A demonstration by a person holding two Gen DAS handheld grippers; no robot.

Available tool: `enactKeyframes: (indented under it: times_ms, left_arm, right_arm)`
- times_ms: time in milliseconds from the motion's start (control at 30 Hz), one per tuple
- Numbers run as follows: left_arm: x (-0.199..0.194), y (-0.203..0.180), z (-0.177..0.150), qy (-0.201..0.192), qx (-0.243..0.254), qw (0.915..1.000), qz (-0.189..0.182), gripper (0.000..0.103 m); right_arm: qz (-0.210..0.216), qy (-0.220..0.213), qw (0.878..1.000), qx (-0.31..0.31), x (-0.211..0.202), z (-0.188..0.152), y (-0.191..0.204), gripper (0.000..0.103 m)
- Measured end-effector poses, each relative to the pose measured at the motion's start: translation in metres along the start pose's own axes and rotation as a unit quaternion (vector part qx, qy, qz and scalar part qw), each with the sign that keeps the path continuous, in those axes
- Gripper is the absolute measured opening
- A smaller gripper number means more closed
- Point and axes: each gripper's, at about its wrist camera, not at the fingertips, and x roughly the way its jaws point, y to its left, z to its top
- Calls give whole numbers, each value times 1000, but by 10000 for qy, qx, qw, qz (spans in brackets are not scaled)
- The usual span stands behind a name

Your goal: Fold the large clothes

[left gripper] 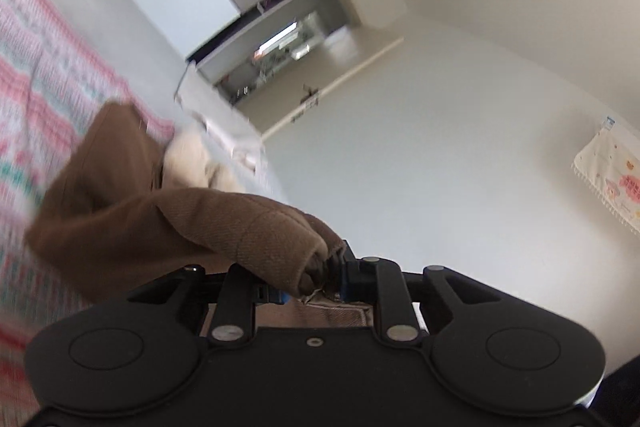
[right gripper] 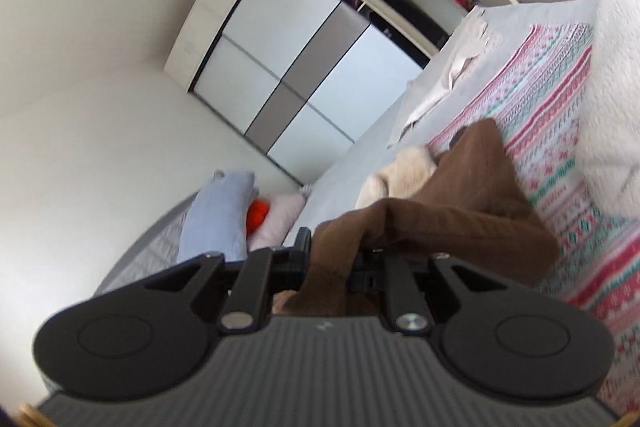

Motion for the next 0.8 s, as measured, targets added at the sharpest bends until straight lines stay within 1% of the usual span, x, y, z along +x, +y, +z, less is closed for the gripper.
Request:
enactKeyframes:
  times_ms: [167, 333, 433, 500, 567, 667, 800]
  left_arm:
    - [35, 14, 41, -318, 4, 9992, 262, 22]
    - [74, 42, 80, -540, -32, 9958, 743, 22]
    - [102, 67, 100, -595, -38, 9923, 1083, 22]
    - [123, 84, 108, -534, -82, 9907, 1250, 22]
    - [148, 102, 115, -375, -103, 9888, 1444, 22]
    - [183, 128, 113, -149, 121, 9812, 1920, 23]
    - [210, 168, 109, 108, 69, 9712, 2381, 24]
  right_arm:
    - [-201, -303, 9992, 166, 33, 33, -12, 14]
    - [-642, -437, 9965, 298, 81, 63, -28, 14]
    - [-904, -460, 9939, 426, 116, 81, -48, 14]
    - [-1060, -433, 9920, 536, 138, 90, -64, 14]
    - [-1196, -313, 9907, 572, 165, 96, -80, 14]
    - [-1627, -72, 9854, 501, 209, 96, -103, 14]
    - [-2036, 224, 9768, 630, 251, 89, -141, 14]
